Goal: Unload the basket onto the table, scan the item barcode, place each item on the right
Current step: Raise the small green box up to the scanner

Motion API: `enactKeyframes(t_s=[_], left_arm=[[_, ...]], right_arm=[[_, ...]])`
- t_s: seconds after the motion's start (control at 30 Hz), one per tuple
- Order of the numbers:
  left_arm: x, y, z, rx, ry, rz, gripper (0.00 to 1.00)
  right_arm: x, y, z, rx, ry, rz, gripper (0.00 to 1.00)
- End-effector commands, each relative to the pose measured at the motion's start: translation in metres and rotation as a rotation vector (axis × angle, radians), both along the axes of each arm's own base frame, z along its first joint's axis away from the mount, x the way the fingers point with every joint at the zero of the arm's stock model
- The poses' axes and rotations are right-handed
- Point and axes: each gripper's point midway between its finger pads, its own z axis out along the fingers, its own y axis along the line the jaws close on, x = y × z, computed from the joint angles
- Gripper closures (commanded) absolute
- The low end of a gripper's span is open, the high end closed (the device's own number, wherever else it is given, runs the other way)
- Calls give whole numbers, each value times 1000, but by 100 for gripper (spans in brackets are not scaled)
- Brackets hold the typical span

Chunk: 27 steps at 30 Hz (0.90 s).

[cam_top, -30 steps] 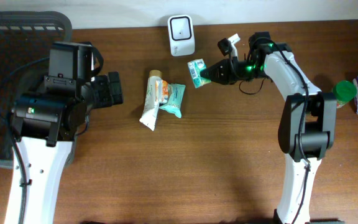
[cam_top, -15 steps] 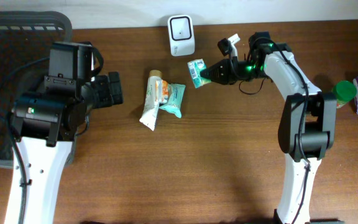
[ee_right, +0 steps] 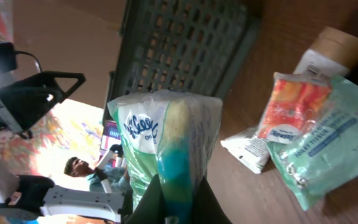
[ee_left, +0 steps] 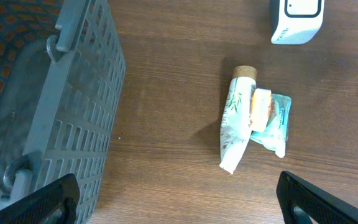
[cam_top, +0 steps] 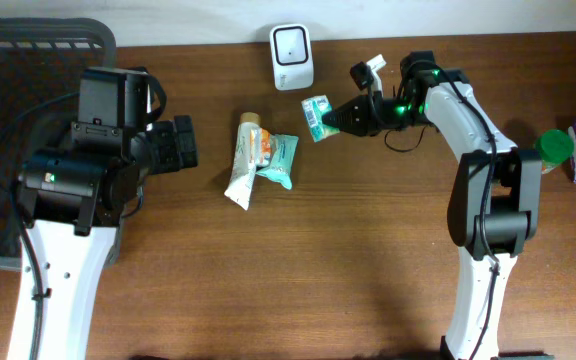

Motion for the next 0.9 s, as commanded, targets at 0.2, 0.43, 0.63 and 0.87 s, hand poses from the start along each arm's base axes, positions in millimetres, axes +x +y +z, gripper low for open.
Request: enactKeyframes(t_s=[0.2, 0.43, 0.63, 0.87], left_arm=[[0, 4, 0, 20, 0, 0, 1], [0, 4, 0, 21, 0, 0, 1], [0, 4, 0, 20, 0, 0, 1], [0, 4, 0, 21, 0, 0, 1]], right_arm=[[-1, -18, -97, -678, 212, -111, 96], [51, -87, -113, -1446, -1, -465, 96], [115, -72, -68, -1670, -515, -588, 96], [176, -20, -18, -1449, -839, -775, 96]])
